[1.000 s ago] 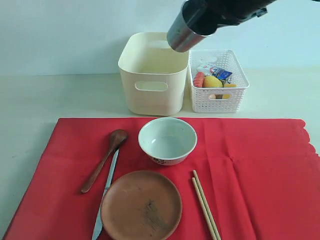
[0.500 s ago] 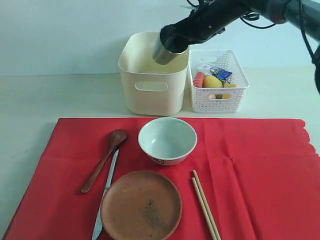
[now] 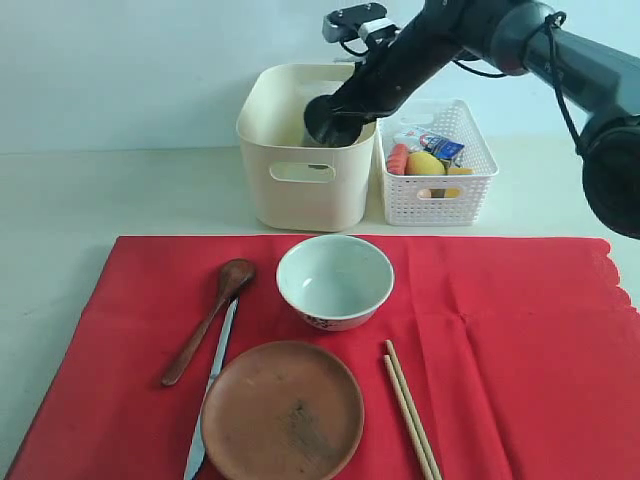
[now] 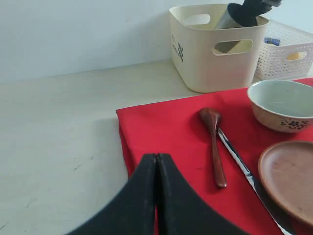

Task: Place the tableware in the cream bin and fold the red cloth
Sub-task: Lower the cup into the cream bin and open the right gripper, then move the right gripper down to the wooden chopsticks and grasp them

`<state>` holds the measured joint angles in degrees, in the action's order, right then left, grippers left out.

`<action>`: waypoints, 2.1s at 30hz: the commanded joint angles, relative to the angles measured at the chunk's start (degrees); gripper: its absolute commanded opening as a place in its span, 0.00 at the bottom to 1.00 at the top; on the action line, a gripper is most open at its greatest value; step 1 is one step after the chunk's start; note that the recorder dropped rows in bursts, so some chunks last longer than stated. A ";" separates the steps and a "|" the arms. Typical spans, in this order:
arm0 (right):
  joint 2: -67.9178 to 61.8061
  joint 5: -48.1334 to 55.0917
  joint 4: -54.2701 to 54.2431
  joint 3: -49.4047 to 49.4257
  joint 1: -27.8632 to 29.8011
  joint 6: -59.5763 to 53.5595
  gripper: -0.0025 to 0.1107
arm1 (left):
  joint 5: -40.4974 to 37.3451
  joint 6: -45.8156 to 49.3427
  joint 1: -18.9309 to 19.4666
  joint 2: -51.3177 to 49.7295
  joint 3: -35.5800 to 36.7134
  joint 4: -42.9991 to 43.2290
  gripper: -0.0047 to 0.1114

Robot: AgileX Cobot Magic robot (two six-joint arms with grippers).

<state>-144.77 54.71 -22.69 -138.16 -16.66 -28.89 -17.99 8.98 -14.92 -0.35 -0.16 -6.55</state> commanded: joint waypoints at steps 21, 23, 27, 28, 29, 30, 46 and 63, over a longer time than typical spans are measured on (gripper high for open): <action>7.97 6.83 13.66 -0.66 -0.20 7.34 0.42 | 0.39 0.01 0.19 0.35 0.16 0.04 0.04; 9.15 9.35 13.66 -0.66 -0.20 8.38 0.42 | 0.39 0.01 0.19 0.35 0.16 0.04 0.04; 11.31 14.16 13.66 -0.66 -0.20 10.85 0.41 | 0.39 0.01 0.19 0.35 0.16 0.04 0.04; 11.82 15.25 13.66 -0.66 -0.20 11.78 0.40 | 0.39 0.01 0.19 0.35 0.16 0.04 0.04; 12.22 15.25 13.66 -0.66 -0.20 12.69 0.39 | 0.39 0.01 0.19 0.35 0.16 0.04 0.04; 12.78 15.25 13.66 -0.66 -0.20 13.14 0.38 | 0.39 0.01 0.19 0.35 0.16 0.04 0.04; 22.59 15.25 12.15 10.45 -2.81 18.13 0.30 | 0.39 0.01 0.19 0.35 0.16 0.04 0.04; 31.92 15.25 12.47 32.35 -11.03 16.74 0.30 | 0.39 0.01 0.19 0.35 0.16 0.04 0.04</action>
<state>-115.09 70.09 -10.55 -109.50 -27.11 -11.73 -17.99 8.98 -14.92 -0.35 -0.16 -6.55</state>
